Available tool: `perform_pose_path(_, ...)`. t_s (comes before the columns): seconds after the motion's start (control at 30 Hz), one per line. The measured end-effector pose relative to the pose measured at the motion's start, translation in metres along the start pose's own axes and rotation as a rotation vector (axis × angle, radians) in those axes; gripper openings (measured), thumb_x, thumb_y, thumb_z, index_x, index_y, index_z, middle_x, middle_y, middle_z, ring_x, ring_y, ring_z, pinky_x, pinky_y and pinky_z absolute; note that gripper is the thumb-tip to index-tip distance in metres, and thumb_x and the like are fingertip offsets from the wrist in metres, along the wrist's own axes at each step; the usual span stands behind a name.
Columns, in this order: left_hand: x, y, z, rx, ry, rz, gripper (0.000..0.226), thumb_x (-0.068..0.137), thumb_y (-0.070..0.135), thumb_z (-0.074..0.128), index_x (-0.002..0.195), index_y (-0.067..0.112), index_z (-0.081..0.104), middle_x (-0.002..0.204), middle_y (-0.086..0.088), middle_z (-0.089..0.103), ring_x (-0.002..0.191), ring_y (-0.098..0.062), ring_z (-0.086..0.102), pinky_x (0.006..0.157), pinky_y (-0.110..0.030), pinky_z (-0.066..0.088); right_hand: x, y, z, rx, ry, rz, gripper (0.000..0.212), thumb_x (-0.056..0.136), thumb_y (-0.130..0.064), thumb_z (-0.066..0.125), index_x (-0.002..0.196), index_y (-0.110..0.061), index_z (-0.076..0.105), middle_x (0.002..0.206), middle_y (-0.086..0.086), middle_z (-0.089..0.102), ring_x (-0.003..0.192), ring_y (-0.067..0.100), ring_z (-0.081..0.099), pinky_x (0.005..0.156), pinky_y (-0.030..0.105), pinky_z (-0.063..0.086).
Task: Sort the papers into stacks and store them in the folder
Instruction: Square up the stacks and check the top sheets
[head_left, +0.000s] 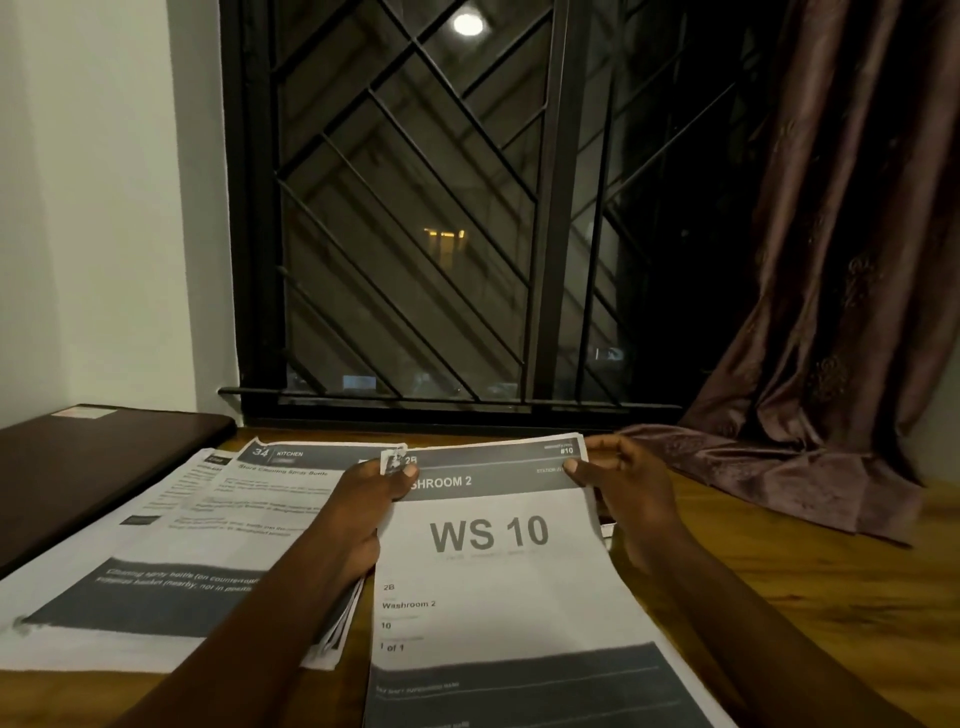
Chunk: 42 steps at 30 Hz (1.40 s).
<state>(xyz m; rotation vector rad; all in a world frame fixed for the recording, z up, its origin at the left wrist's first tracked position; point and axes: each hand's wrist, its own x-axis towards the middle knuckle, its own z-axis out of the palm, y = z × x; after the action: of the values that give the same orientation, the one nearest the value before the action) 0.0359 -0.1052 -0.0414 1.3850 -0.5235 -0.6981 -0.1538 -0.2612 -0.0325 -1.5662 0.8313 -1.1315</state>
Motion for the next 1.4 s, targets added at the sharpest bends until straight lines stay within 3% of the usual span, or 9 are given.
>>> perform_pose_path(0.07,0.002,-0.002,0.002,0.023,0.031,0.019,0.014,0.096,0.020,0.060,0.103,0.008,0.060,0.093,-0.018,0.073,0.077,-0.035,0.071,0.071,-0.042,0.058,-0.001,-0.003,0.001,-0.001,0.032,-0.027,0.026,0.078,-0.013,0.076,0.096,-0.022,0.061,0.092,0.004,0.071,0.077,0.023,0.070,0.066,0.037,0.059)
perform_pose_path(0.27,0.003,-0.006,0.004,0.006,0.053,0.052,0.014,0.096,0.019,0.060,0.099,0.005,0.060,0.089,-0.018,0.073,0.079,-0.038,0.071,0.089,-0.054,0.053,-0.004,-0.004,0.000,-0.071,0.086,-0.135,0.023,0.074,-0.014,0.080,0.088,-0.024,0.065,0.082,0.001,0.073,0.078,0.021,0.070,0.074,0.043,0.059)
perform_pose_path(0.4,0.002,-0.005,0.006,-0.012,0.059,0.066,0.013,0.096,0.020,0.059,0.097,0.007,0.061,0.091,-0.018,0.073,0.081,-0.037,0.070,0.075,-0.043,0.055,-0.008,-0.007,-0.001,-0.087,0.112,-0.227,0.011,0.075,-0.010,0.077,0.076,-0.014,0.068,0.072,0.000,0.071,0.071,0.014,0.068,0.068,0.035,0.056)
perform_pose_path(0.63,0.001,-0.003,0.006,0.002,0.079,0.051,0.013,0.096,0.023,0.061,0.099,0.010,0.061,0.093,-0.015,0.074,0.084,-0.037,0.071,0.087,-0.054,0.055,-0.010,-0.003,0.001,-0.148,0.087,-0.448,0.018,0.074,-0.003,0.077,0.069,-0.016,0.065,0.111,-0.017,0.056,0.107,0.008,0.055,0.090,0.030,0.048)
perform_pose_path(0.77,0.001,-0.002,0.005,0.009,0.085,0.052,0.015,0.095,0.026,0.062,0.099,0.011,0.061,0.094,-0.015,0.074,0.085,-0.038,0.071,0.089,-0.058,0.053,-0.017,-0.007,0.003,-0.093,-0.025,-0.410,0.014,0.080,-0.001,0.071,0.075,-0.011,0.064,0.078,0.001,0.068,0.077,0.013,0.065,0.071,0.027,0.055)
perform_pose_path(0.97,0.001,0.000,0.002,-0.033,0.091,0.069,0.012,0.096,0.022,0.060,0.098,0.010,0.061,0.093,-0.018,0.073,0.087,-0.040,0.070,0.088,-0.060,0.053,-0.016,-0.021,-0.005,0.028,-0.417,-0.119,0.009,0.090,0.002,0.054,0.087,-0.004,0.060,0.077,0.014,0.069,0.076,0.025,0.070,0.061,0.027,0.055)
perform_pose_path(1.07,0.000,0.000,0.002,-0.058,0.064,0.100,0.014,0.097,0.021,0.059,0.101,0.008,0.063,0.095,-0.020,0.073,0.090,-0.041,0.070,0.088,-0.061,0.052,-0.016,-0.012,0.001,-0.017,-0.162,-0.130,0.017,0.093,-0.012,0.059,0.108,-0.013,0.053,0.074,0.011,0.065,0.060,0.020,0.066,0.049,0.028,0.052)
perform_pose_path(1.17,-0.002,0.001,0.002,-0.078,0.044,0.100,0.013,0.095,0.022,0.062,0.099,0.010,0.060,0.098,-0.019,0.073,0.091,-0.041,0.070,0.090,-0.062,0.051,-0.008,-0.003,0.004,-0.300,0.130,-0.287,0.053,0.077,-0.022,0.078,0.118,-0.025,0.045,0.097,-0.003,0.060,0.085,0.012,0.060,0.067,0.029,0.053)
perform_pose_path(1.4,-0.001,0.000,0.001,-0.053,0.034,0.130,0.017,0.095,0.024,0.061,0.099,0.008,0.060,0.100,-0.020,0.072,0.090,-0.041,0.069,0.091,-0.055,0.053,-0.012,-0.009,0.002,-0.109,0.076,-0.234,0.038,0.078,-0.008,0.075,0.107,-0.019,0.055,0.076,0.004,0.065,0.076,0.021,0.067,0.065,0.037,0.058)
